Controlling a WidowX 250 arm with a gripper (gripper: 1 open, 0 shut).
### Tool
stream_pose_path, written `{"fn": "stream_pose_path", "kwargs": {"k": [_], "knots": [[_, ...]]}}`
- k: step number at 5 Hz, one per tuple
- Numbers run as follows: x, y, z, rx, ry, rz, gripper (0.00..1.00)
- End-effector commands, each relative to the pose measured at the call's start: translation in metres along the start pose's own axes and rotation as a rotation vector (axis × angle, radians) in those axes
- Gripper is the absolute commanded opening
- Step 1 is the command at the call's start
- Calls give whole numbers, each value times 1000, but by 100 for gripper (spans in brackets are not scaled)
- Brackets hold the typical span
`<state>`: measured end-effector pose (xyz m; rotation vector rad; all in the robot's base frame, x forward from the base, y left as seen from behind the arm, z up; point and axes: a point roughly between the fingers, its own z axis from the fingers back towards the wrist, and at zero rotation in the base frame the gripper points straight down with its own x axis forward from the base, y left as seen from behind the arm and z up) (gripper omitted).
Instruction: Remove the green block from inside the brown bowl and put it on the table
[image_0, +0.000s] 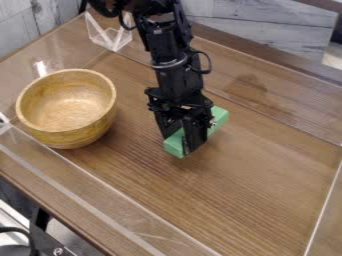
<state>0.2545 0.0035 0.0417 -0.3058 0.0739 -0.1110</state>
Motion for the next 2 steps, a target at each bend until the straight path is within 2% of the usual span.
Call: {"fn": "stream_pose_path", "kwargs": {"k": [1,2], "knots": [[11,2,14,10,-52,-9,0],[12,2,14,6,-50,-6,0]]}}
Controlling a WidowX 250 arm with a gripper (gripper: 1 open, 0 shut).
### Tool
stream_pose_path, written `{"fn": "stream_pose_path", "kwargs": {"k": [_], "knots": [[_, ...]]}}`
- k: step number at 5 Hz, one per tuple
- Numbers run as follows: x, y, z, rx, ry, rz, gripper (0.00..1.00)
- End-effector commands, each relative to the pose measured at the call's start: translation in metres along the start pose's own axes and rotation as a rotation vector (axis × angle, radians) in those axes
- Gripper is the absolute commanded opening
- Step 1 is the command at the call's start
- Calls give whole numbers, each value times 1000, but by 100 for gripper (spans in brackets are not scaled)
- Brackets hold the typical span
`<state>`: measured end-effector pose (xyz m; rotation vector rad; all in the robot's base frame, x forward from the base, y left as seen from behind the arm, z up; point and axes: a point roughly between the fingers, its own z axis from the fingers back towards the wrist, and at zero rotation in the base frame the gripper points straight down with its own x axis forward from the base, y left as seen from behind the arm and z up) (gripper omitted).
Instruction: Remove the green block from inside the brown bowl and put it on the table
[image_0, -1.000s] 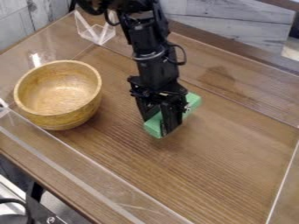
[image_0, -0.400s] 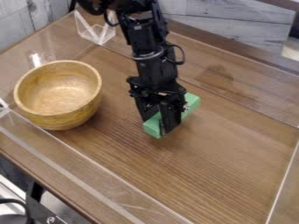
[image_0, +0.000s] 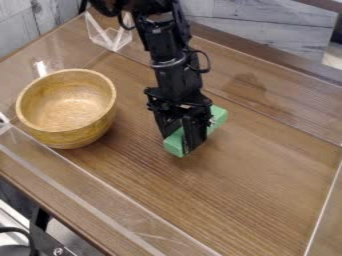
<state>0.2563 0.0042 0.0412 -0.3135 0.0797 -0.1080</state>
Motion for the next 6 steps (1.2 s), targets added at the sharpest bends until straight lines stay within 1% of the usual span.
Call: {"fn": "stream_pose_path", "kwargs": {"k": [1,6], "knots": [[11,2,15,10,-52,-7,0],[13,5,16,-9,-38,6,0]]}}
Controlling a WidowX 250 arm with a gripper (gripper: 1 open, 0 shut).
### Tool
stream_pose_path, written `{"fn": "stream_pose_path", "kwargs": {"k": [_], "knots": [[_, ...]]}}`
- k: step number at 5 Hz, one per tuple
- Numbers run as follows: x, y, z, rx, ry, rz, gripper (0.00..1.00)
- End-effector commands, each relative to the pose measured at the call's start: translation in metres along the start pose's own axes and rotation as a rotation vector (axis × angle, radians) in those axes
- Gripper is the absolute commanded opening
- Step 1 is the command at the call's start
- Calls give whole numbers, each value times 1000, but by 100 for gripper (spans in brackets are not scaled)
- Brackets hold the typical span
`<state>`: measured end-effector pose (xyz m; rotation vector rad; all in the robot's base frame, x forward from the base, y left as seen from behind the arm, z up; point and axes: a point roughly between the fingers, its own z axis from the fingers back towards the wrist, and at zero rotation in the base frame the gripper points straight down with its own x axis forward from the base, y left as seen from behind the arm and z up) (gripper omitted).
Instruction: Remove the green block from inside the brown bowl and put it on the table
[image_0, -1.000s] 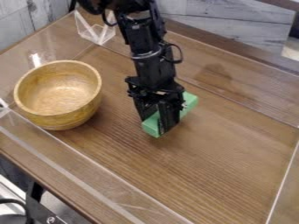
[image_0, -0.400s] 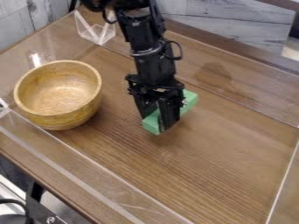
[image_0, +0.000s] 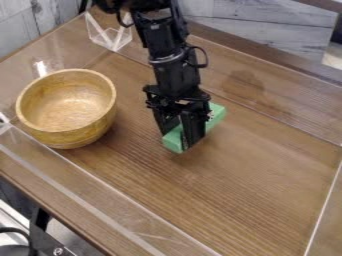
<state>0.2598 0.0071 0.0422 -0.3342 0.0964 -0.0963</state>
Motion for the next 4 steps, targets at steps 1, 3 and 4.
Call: {"fn": "stream_pose_path", "kwargs": {"k": [1,3,4], "knots": [[11,3,14,10,-53,-7,0],[13,5,15,4,-53,-3,0],[14,6,15,1,-53,-1,0]]}}
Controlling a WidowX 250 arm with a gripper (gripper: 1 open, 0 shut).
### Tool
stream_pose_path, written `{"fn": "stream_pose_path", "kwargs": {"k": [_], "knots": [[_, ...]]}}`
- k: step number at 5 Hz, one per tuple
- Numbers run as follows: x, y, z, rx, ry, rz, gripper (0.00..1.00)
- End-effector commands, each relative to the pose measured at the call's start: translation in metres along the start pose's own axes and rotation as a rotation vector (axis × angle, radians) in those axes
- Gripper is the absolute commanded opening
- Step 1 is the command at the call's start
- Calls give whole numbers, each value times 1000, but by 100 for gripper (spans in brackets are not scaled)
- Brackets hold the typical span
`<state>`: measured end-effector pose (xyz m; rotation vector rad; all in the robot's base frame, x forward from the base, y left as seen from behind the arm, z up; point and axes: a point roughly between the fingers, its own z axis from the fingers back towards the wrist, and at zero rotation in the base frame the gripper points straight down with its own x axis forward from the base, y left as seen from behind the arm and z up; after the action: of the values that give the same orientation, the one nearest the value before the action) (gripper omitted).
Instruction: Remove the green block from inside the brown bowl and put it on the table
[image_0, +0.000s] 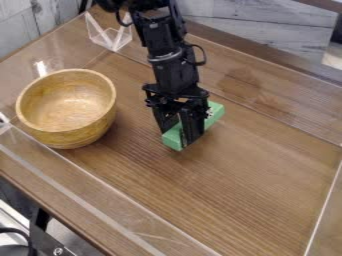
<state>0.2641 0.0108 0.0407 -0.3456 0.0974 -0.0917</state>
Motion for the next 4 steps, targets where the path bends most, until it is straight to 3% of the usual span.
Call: {"fn": "stream_pose_path", "kwargs": {"k": [1,4], "knots": [[10,2,15,10,-52,-3,0],[12,5,15,-1,-50,5,0]]}}
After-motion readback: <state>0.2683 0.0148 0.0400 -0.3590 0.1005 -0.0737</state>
